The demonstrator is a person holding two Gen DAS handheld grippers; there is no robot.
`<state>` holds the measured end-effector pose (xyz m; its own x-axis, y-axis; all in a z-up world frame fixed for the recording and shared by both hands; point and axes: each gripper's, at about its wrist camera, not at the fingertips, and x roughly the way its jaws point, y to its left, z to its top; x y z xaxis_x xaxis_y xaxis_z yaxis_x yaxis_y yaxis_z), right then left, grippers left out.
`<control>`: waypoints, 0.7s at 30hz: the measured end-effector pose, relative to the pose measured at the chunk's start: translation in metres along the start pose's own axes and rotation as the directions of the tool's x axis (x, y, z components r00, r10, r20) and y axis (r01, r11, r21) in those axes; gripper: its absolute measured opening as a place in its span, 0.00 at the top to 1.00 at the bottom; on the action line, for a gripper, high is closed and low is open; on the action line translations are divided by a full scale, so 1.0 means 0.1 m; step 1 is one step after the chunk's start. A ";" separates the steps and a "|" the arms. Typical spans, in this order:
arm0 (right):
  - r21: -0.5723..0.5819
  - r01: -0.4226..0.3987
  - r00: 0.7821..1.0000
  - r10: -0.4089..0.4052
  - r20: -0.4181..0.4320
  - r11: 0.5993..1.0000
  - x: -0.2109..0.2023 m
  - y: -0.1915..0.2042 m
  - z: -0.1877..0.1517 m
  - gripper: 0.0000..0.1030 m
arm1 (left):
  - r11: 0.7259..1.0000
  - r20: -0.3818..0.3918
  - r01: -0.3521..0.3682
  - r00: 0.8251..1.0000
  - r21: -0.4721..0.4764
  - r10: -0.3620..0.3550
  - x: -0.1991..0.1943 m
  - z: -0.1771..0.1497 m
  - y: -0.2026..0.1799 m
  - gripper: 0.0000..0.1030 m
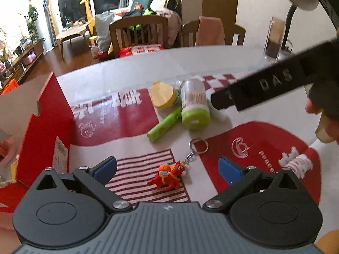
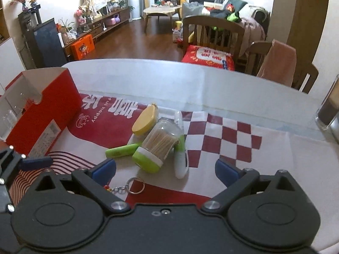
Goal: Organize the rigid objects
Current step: 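Grasp the orange horse keychain with the left tool while the right tool grasps the green-lidded toothpick jar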
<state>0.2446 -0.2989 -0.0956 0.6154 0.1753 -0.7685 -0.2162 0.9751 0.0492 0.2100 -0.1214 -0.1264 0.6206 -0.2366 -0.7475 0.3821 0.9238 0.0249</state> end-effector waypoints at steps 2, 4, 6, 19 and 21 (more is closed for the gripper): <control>0.000 0.002 1.000 -0.002 -0.012 1.000 0.08 0.01 0.00 0.05 | 1.000 -0.012 0.004 1.000 -0.008 -0.004 0.07 -0.03 0.01 0.01; -0.005 0.007 1.000 -0.007 -0.022 1.000 0.16 0.03 0.00 0.06 | 1.000 -0.026 0.003 1.000 -0.012 -0.003 0.12 -0.05 0.02 0.01; -0.004 0.017 0.999 -0.017 -0.031 1.000 0.23 0.04 0.01 0.08 | 1.000 -0.039 -0.003 0.999 -0.018 0.002 0.19 -0.07 0.02 0.01; 0.114 0.018 0.995 -0.007 -0.102 0.993 0.64 -0.02 0.14 0.25 | 1.000 -0.081 0.001 0.997 -0.008 -0.002 0.41 -0.11 -0.02 0.16; 0.141 0.012 0.994 0.004 -0.107 0.990 0.67 -0.03 0.15 0.25 | 1.000 -0.088 0.000 0.996 0.005 0.001 0.44 -0.12 -0.05 0.25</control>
<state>0.2975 -0.2886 -0.1378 0.5303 0.1632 -0.8319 -0.1005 0.9865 0.1295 0.2270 -0.1331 -0.1669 0.5583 -0.2087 -0.8029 0.3852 0.9224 0.0282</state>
